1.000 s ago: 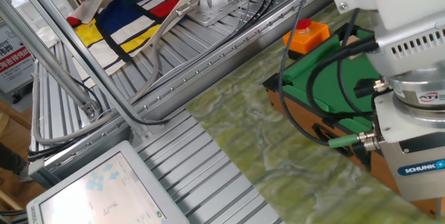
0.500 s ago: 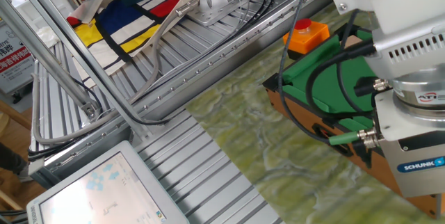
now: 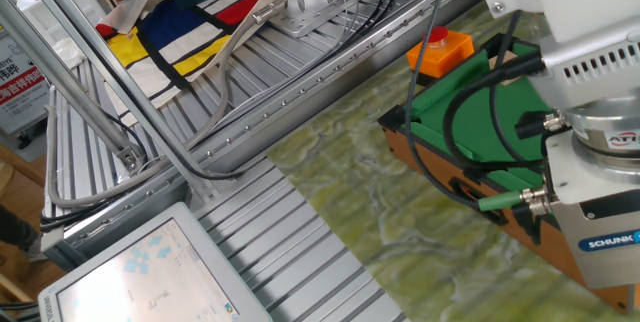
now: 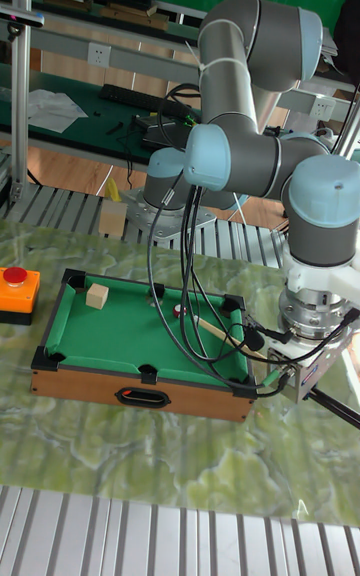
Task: Hit the pool ball
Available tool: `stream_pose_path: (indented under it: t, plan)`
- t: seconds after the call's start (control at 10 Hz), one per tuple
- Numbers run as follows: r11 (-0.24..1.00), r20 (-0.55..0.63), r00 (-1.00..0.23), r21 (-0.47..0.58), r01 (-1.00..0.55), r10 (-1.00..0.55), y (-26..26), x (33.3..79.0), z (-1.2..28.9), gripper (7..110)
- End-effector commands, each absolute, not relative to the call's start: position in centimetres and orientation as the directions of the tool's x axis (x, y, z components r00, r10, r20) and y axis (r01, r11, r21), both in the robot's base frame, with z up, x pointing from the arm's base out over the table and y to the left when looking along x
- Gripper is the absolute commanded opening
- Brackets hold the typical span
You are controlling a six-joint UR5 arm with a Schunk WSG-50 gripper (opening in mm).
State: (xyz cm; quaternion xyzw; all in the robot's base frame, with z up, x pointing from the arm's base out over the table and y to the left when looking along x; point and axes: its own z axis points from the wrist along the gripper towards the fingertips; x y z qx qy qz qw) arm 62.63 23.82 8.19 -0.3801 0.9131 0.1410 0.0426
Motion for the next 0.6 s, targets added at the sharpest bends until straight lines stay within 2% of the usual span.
stream_pose_path:
  t: [0.0,0.2,0.5]
  plan:
    - [0.680,-0.139,-0.716,0.235,-0.695,-0.684,23.1,61.7,8.2,7]
    - [0.683,-0.129,-0.719,0.237,-0.691,-0.683,23.1,61.6,8.2,7]
    - [0.681,-0.176,-0.728,0.263,-0.683,-0.662,24.7,62.0,8.8,7]
